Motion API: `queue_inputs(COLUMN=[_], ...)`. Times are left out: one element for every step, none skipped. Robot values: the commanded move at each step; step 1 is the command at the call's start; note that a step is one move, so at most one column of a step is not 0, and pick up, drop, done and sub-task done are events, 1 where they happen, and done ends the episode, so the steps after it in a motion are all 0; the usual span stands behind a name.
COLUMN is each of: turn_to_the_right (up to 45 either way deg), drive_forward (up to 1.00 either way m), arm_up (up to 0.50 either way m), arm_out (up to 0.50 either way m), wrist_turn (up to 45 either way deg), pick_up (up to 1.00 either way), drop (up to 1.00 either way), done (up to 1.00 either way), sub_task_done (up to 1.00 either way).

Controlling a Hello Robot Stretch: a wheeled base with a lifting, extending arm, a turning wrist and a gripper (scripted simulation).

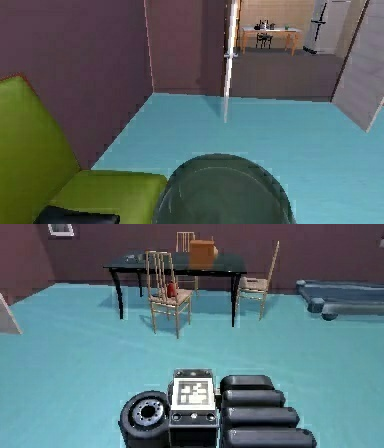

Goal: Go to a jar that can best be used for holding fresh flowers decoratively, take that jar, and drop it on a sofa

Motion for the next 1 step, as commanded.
queue_inputs(turn_to_the_right=[-45.0], drive_forward=[0.0], arm_up=[0.0], arm_out=[0.0], wrist_turn=[0.0], pick_up=[0.0], drop=[0.0], done=[0.0], sub_task_done=[0.0])
